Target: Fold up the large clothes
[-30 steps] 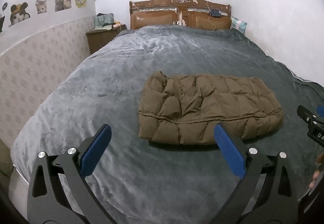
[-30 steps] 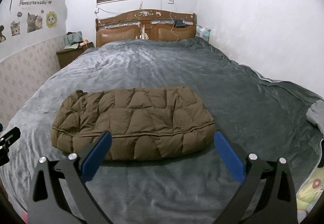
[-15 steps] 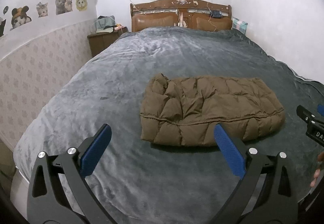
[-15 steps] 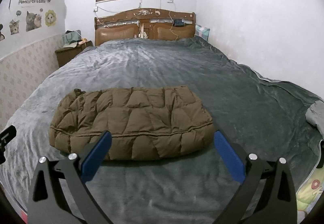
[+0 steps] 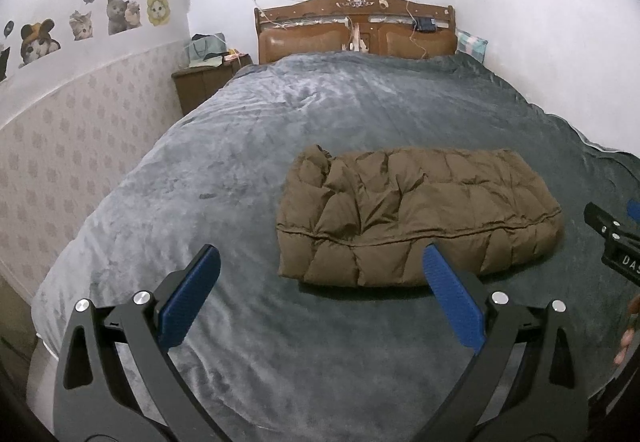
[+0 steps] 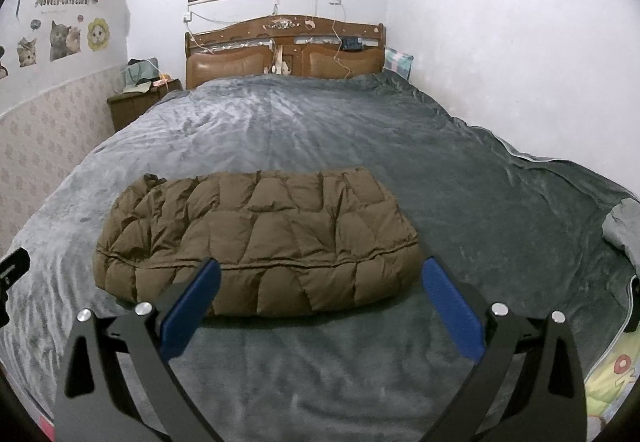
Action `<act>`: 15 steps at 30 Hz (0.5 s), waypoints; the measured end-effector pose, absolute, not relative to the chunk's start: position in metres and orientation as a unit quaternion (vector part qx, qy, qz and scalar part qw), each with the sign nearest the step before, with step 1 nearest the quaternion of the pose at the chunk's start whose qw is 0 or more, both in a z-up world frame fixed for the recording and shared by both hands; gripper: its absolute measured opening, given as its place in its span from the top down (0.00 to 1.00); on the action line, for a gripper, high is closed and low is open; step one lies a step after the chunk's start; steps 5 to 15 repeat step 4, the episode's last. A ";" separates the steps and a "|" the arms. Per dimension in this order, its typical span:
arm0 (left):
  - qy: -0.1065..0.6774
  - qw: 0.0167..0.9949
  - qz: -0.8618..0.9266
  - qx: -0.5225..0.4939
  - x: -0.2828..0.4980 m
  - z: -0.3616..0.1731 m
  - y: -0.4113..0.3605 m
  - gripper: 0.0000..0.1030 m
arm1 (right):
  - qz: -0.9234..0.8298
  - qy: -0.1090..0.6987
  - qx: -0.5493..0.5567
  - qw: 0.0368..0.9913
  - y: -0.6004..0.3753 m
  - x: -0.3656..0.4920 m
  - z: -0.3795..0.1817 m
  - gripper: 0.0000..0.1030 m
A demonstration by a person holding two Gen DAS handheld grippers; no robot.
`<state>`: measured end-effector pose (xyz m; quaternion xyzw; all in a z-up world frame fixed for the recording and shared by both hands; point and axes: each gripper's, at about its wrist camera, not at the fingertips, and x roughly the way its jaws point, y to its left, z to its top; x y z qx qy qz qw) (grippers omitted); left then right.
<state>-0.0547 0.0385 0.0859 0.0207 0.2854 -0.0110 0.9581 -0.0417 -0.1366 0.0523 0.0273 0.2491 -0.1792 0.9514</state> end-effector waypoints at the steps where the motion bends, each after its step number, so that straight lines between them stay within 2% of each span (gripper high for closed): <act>1: 0.285 0.958 -0.011 0.021 -0.055 0.086 0.039 0.03 | -0.180 0.249 0.027 0.951 -0.136 -0.041 0.052 0.02; 15: 0.286 0.958 -0.010 0.020 -0.054 0.085 0.038 0.03 | -0.181 0.249 0.026 0.951 -0.137 -0.042 0.052 0.02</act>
